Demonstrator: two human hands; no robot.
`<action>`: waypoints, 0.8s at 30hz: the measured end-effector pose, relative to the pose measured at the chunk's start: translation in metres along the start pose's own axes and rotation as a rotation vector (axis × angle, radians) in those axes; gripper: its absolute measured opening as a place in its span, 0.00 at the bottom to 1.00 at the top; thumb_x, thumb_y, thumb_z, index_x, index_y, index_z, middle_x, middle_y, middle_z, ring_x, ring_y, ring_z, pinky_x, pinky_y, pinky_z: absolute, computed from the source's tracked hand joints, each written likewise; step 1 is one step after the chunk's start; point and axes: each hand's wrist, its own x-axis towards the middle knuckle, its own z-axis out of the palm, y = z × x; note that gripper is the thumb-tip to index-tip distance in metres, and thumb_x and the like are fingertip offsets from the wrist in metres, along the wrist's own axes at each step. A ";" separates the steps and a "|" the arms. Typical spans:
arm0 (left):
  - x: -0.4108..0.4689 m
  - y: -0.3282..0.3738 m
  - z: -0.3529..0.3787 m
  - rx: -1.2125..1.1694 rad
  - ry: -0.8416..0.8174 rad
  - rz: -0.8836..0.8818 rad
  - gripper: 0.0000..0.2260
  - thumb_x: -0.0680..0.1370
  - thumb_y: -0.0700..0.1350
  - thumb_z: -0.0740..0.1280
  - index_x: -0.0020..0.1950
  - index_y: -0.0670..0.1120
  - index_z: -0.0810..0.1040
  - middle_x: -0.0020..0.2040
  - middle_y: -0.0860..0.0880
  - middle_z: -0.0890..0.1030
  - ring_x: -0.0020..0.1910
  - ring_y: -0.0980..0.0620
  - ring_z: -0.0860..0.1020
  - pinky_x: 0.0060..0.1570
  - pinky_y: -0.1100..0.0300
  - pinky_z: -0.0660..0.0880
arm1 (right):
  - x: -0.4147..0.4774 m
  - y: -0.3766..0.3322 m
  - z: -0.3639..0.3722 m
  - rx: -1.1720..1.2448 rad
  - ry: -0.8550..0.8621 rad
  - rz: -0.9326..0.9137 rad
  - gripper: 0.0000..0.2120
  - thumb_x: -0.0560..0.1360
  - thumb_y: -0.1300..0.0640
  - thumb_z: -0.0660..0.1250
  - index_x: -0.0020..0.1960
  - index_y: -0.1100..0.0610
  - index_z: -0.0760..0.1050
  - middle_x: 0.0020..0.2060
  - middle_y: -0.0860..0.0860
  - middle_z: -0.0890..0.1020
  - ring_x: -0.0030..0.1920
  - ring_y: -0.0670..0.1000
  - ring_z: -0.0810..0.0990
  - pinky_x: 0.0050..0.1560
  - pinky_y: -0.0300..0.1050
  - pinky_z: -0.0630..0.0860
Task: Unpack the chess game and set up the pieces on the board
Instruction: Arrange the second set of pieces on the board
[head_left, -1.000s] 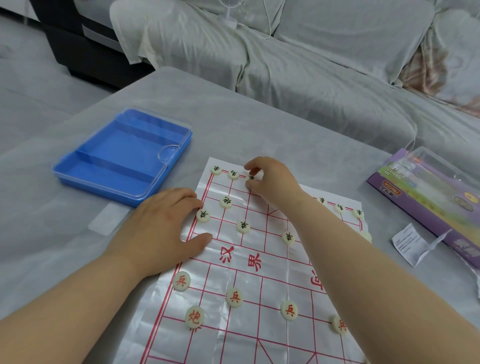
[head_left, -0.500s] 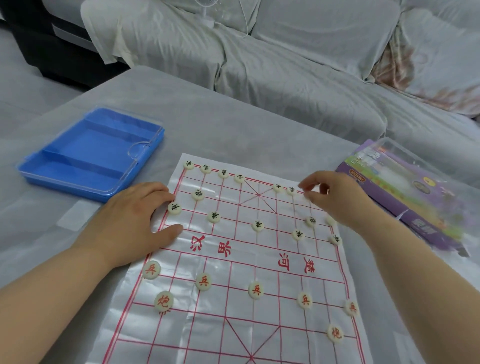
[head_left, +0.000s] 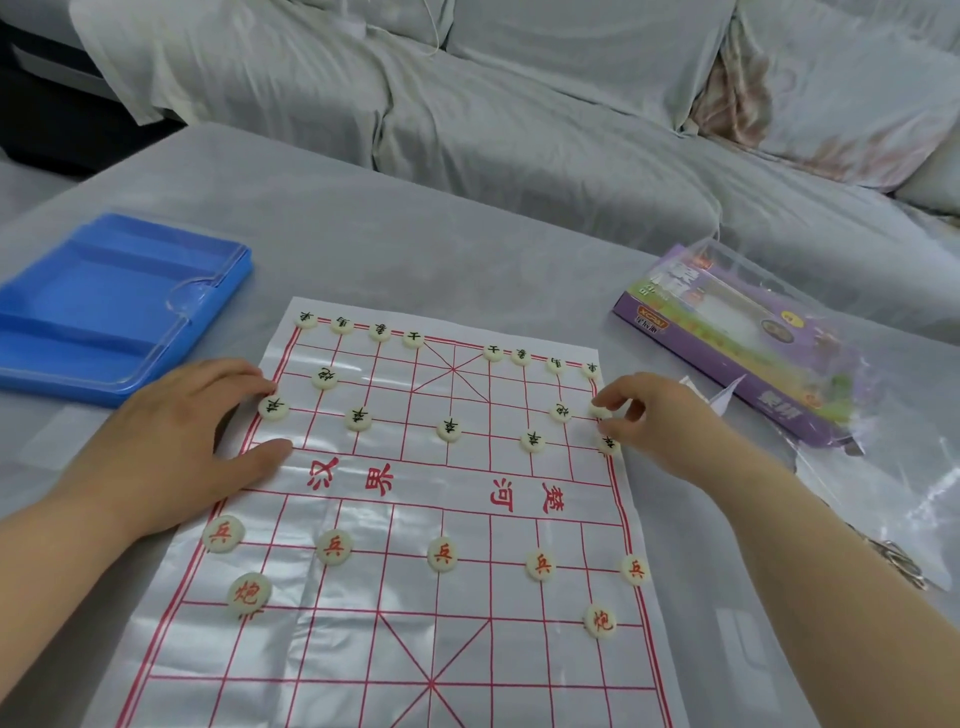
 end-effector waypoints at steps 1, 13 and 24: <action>0.000 0.000 0.000 -0.002 0.004 0.001 0.26 0.68 0.54 0.70 0.64 0.48 0.72 0.65 0.49 0.71 0.63 0.47 0.69 0.62 0.49 0.67 | 0.001 0.000 0.000 -0.004 0.019 0.000 0.12 0.75 0.58 0.64 0.58 0.54 0.75 0.49 0.48 0.73 0.46 0.46 0.71 0.48 0.37 0.67; 0.004 -0.002 0.000 0.055 -0.035 -0.003 0.38 0.60 0.66 0.57 0.66 0.49 0.70 0.65 0.49 0.71 0.62 0.47 0.70 0.61 0.47 0.68 | 0.024 -0.002 0.006 -0.055 0.044 0.043 0.13 0.77 0.56 0.61 0.59 0.58 0.75 0.54 0.53 0.78 0.50 0.51 0.74 0.50 0.40 0.68; 0.002 0.000 0.000 0.016 -0.011 0.012 0.29 0.67 0.59 0.67 0.66 0.49 0.70 0.66 0.51 0.70 0.63 0.49 0.68 0.63 0.50 0.66 | 0.024 -0.063 0.012 0.451 -0.072 -0.135 0.03 0.72 0.60 0.69 0.45 0.56 0.78 0.34 0.45 0.78 0.30 0.39 0.75 0.29 0.24 0.69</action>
